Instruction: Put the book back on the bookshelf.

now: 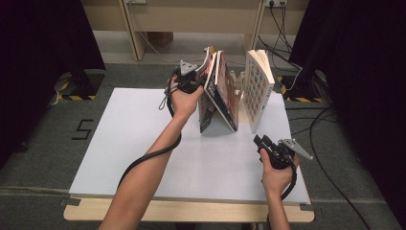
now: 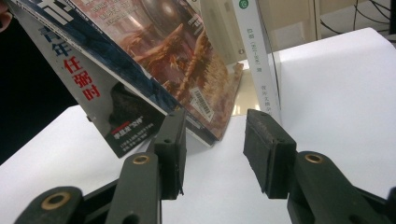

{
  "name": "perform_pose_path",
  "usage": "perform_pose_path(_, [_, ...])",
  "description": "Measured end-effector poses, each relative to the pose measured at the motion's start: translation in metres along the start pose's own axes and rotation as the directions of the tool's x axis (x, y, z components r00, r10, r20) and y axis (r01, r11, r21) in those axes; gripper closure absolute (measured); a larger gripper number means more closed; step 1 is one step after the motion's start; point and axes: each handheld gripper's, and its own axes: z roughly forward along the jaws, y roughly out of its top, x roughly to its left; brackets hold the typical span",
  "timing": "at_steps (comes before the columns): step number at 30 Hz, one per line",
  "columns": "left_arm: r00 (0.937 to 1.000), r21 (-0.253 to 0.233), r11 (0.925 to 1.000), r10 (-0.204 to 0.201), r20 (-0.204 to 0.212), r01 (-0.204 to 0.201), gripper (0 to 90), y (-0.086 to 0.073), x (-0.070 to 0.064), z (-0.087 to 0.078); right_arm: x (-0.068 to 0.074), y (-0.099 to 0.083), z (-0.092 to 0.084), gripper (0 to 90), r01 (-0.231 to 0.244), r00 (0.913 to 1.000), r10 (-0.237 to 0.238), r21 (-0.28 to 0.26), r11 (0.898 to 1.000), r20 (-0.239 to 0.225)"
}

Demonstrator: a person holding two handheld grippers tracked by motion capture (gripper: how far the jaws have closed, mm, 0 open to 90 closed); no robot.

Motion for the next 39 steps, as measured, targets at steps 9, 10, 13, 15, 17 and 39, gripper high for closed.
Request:
perform_pose_path(9, [0.9986,-0.108,0.9936,0.029,-0.044,-0.034,86.2,-0.007,-0.006,0.003,-0.002,0.001,0.0,59.7,-0.002,1.0,0.002,-0.002,1.0,0.003])
perform_pose_path(10, [0.998,-0.12,0.9919,0.038,-0.05,-0.044,86.1,-0.009,-0.006,0.004,-0.002,0.0,0.0,59.7,-0.005,1.0,0.005,0.001,1.0,0.002])
perform_pose_path(13, [0.9981,-0.124,0.9914,0.036,-0.051,-0.042,86.0,-0.012,-0.001,0.002,-0.001,0.0,0.0,59.7,-0.003,1.0,0.003,0.001,1.0,0.0])
perform_pose_path(15, [0.9979,-0.121,0.9917,0.039,-0.051,-0.045,85.5,-0.013,0.001,0.001,0.0,-0.001,0.001,59.7,0.003,1.0,-0.003,0.002,1.0,-0.002])
perform_pose_path(17, [0.9979,-0.103,0.9939,0.033,-0.055,-0.038,84.6,-0.014,0.006,0.0,0.0,-0.002,0.002,59.7,0.003,1.0,-0.003,0.008,1.0,-0.004])
perform_pose_path(39, [0.9994,-0.034,0.999,-0.03,-0.015,0.029,69.8,0.001,0.016,-0.012,0.0,-0.001,0.002,59.1,0.0,1.0,0.0,0.01,1.0,-0.002])
